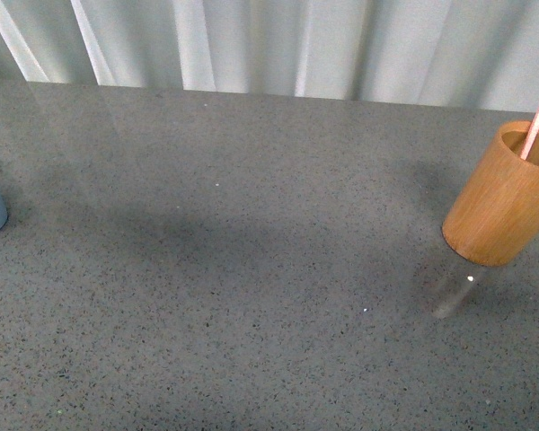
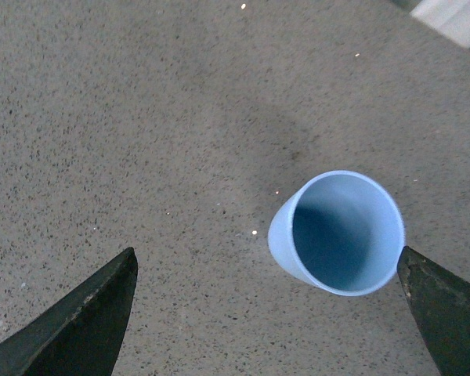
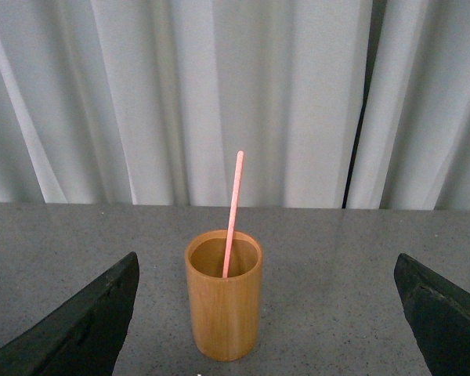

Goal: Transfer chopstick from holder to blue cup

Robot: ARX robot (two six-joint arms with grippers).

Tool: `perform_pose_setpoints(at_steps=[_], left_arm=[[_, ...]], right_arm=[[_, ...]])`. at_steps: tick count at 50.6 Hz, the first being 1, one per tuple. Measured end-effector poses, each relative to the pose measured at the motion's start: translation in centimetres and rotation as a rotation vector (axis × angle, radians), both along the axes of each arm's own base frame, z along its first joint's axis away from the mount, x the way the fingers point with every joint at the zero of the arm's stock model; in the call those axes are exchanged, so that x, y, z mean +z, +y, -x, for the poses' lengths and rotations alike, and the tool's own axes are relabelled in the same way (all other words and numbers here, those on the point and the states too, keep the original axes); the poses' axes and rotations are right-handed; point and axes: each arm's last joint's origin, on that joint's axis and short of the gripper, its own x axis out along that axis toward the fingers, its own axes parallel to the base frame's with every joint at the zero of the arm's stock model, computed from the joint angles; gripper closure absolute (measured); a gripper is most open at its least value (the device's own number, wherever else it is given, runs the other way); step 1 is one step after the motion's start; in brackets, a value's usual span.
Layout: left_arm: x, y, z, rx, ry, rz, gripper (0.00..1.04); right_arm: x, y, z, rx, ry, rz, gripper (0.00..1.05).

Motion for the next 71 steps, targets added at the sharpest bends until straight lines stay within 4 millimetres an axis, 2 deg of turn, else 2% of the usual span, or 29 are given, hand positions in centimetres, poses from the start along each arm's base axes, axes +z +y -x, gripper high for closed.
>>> perform_pose_setpoints(at_steps=[11,22,53,71], left_arm=[[-3.0,-0.3,-2.6,-0.053,0.106,0.064,0.07],[-3.5,-0.5,-4.7,-0.070,0.118,0.049,0.07],[-5.8,-1.1,-5.9,-0.088,0.174,0.058,0.07],[-7.1,-0.5,-6.5,-0.074,0.195,0.060,0.07]], right_arm=[[0.0,0.0,0.0,0.000,0.000,0.000,0.10],[0.0,0.0,0.0,0.000,0.000,0.000,0.10],[0.0,0.0,0.0,0.000,0.000,0.000,0.10],[0.0,0.0,0.0,0.000,0.000,0.000,0.10]])
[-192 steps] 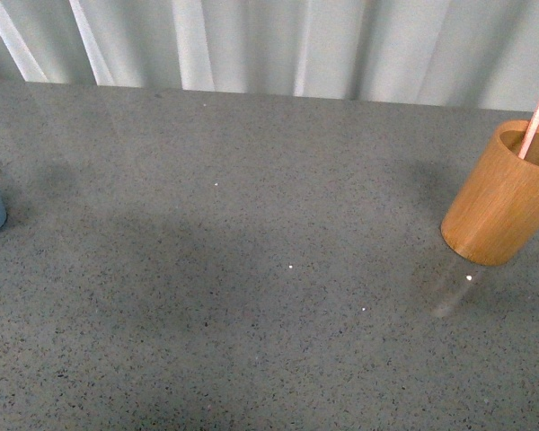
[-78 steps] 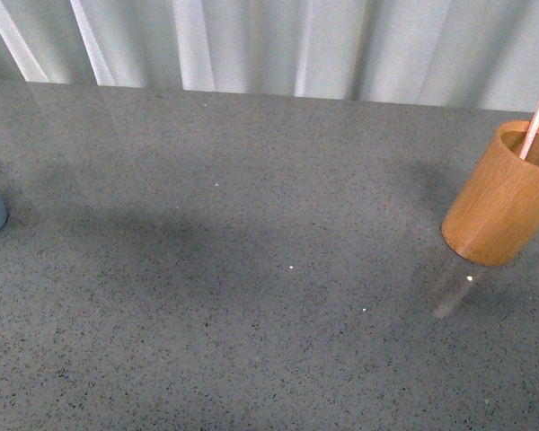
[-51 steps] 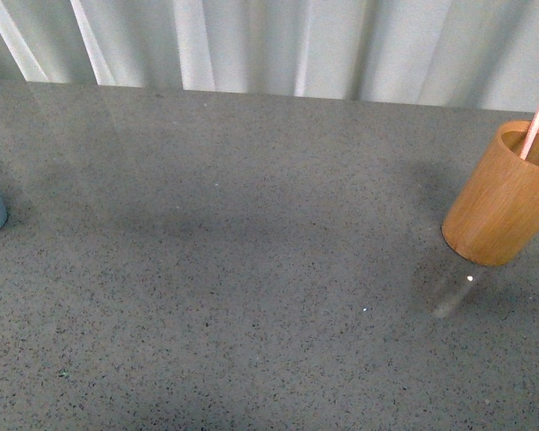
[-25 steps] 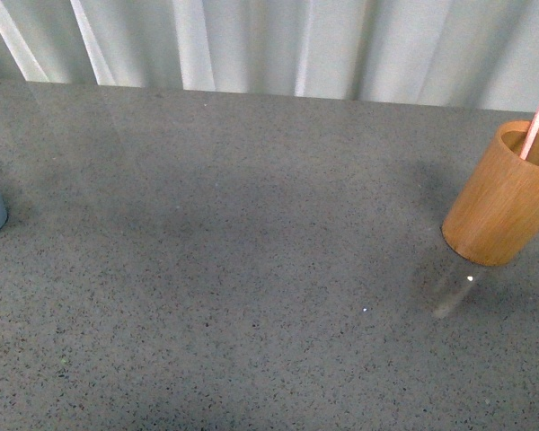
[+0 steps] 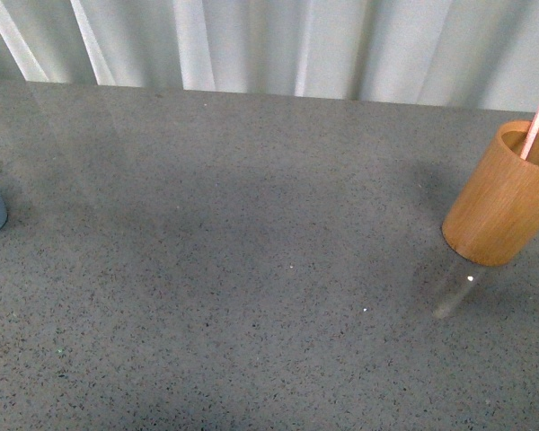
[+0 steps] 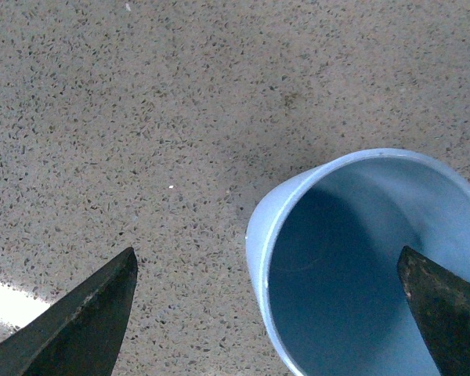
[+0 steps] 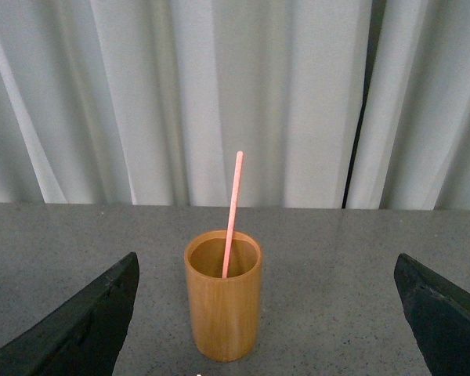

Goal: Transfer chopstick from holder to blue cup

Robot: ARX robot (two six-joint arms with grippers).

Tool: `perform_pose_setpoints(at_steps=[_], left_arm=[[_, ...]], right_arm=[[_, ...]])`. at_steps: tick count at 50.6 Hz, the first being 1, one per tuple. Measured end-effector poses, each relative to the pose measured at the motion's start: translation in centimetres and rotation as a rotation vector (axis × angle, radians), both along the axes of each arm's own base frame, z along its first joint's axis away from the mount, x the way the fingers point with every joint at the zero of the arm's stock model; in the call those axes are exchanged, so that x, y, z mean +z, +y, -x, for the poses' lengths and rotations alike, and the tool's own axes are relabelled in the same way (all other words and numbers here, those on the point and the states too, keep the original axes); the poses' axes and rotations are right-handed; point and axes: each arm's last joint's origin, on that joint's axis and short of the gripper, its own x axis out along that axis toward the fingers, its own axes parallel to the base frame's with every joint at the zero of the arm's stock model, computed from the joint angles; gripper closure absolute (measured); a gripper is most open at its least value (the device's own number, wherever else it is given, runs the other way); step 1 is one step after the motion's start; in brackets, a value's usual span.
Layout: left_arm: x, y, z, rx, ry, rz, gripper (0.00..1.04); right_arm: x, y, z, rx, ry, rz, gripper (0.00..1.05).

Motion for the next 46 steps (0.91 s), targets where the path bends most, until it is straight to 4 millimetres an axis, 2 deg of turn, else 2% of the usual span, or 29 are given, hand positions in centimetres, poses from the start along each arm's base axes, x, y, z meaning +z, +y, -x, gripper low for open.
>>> perform_pose_setpoints(at_steps=[17,26,34,42,46], left_arm=[[-1.5,1.1,-1.5,0.015,0.025,-0.006,0.08],[-2.2,1.3,-2.6,0.025,0.047,0.003,0.43],[-1.6,0.3,-2.9,-0.009,0.039,0.017,0.73],[-0.5,-0.6,-2.7,-0.052,0.026,0.017,0.95],[0.0,-1.2,-2.3,-0.073,0.019,0.029,1.02]], right_arm=[[0.0,0.0,0.0,0.000,0.000,0.000,0.10],[0.0,0.0,0.0,0.000,0.000,0.000,0.10],[0.0,0.0,0.0,0.000,0.000,0.000,0.10],[0.0,0.0,0.0,0.000,0.000,0.000,0.10],[0.0,0.0,0.0,0.000,0.000,0.000,0.10]])
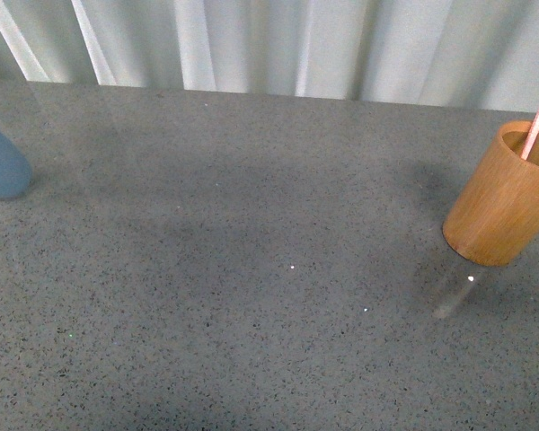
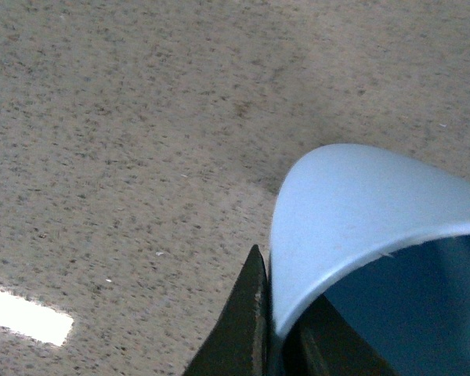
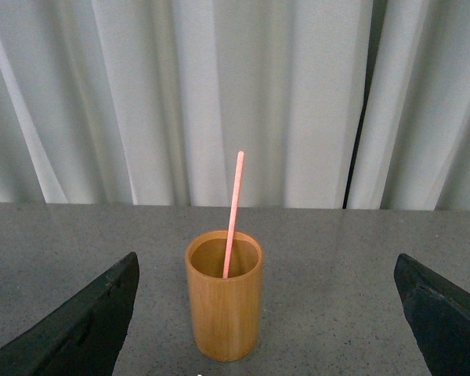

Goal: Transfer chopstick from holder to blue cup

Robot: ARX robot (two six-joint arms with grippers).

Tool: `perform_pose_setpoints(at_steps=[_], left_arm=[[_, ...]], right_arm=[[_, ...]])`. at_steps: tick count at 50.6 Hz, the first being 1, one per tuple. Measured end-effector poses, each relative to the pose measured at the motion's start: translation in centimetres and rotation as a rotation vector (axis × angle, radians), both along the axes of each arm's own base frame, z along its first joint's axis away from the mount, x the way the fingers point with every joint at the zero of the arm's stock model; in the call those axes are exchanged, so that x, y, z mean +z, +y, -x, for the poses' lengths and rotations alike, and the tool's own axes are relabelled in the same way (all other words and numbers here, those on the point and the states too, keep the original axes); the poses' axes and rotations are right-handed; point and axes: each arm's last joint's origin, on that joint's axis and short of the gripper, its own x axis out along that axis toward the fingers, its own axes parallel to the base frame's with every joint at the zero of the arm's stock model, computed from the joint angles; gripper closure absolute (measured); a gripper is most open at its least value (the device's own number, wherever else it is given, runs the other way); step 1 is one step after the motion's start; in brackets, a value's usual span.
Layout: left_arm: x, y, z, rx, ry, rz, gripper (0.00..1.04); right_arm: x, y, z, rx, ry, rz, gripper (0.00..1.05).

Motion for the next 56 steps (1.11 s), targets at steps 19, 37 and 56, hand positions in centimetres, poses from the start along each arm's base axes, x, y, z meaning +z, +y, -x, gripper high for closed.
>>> perform_pose_setpoints(at_steps=[19,37,56], left_arm=[[1.9,-4.7,0.7,-0.140,0.004,0.014,1.01],[3.5,-16.2,0.9,-0.400,0.024,0.056,1.01],[0.6,-19.5,0.9,-0.470,0.169,0.011,1.01]], right_arm=[[0.0,0.0,0.0,0.000,0.000,0.000,0.10],[0.0,0.0,0.0,0.000,0.000,0.000,0.10],[0.0,0.0,0.0,0.000,0.000,0.000,0.10]])
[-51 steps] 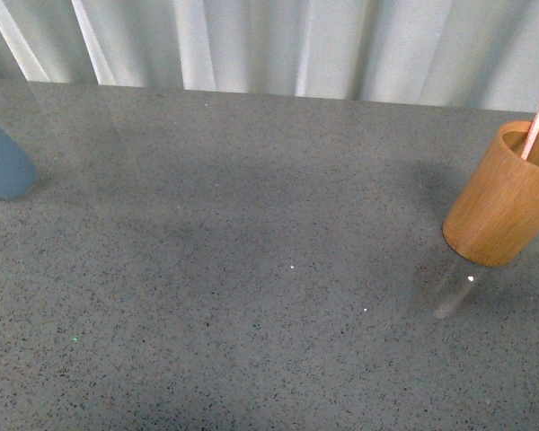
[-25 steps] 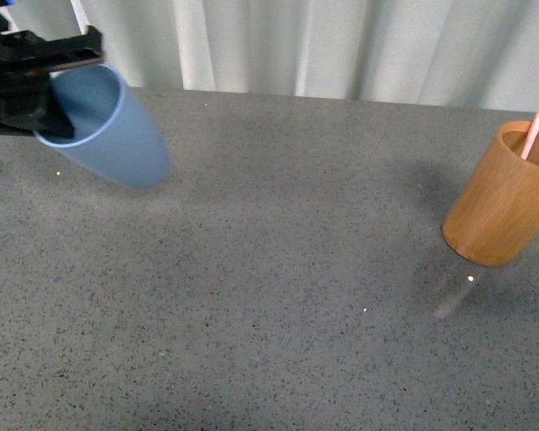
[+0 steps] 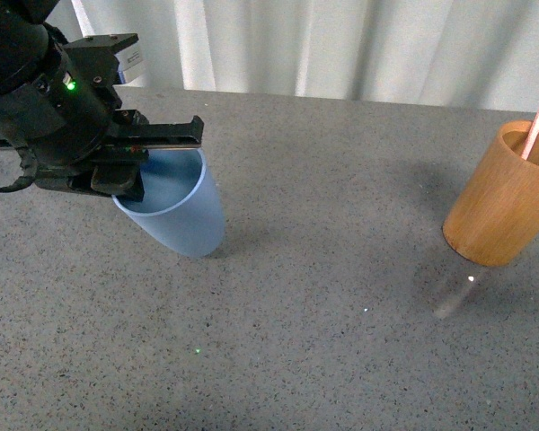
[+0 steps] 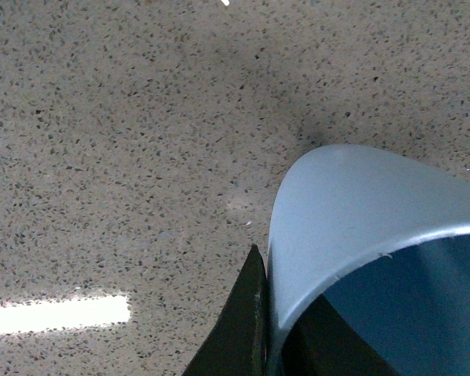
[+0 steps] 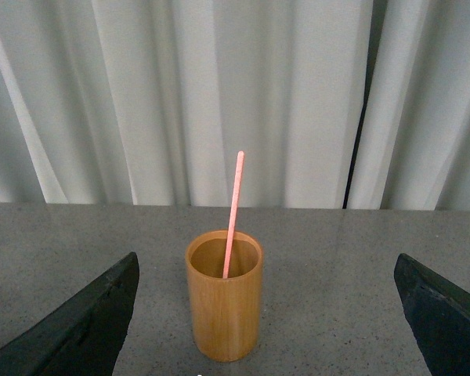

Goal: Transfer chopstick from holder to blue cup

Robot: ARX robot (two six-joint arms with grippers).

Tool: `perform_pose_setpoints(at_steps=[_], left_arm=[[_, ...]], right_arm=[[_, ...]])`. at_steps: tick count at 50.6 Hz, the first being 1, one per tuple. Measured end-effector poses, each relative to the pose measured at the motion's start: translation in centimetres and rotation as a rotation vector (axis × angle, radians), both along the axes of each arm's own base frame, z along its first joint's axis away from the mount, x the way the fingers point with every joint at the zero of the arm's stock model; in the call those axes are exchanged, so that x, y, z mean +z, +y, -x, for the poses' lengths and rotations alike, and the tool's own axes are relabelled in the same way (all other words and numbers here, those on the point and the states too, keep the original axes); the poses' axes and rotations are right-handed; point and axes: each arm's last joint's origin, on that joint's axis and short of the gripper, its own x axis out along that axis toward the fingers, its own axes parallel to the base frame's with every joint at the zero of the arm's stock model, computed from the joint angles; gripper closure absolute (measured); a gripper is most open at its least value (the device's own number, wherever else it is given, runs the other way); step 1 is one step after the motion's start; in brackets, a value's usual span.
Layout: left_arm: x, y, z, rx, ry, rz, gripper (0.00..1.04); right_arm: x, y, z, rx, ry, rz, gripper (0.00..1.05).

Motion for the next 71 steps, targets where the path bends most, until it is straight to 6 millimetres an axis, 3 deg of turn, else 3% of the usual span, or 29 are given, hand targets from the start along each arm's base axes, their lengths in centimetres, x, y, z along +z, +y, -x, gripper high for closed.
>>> perform_pose_setpoints(at_steps=[14,45,59,71], left_arm=[[-0.4,-2.6,-0.1,-0.044,-0.005,0.024,1.01],[-1.8,-2.9,-0.4,-0.019,0.002,0.003,1.00],[-1.7,-2.6,-0.5,-0.018,0.002,-0.001,0.58],[-0.1,-1.3,-1.0,0.001,-0.036,-0.019,0.12]], right_arm=[[0.0,0.0,0.0,0.000,0.000,0.000,0.10],[0.0,0.0,0.0,0.000,0.000,0.000,0.10],[0.0,0.0,0.0,0.000,0.000,0.000,0.10],[0.0,0.0,0.0,0.000,0.000,0.000,0.10]])
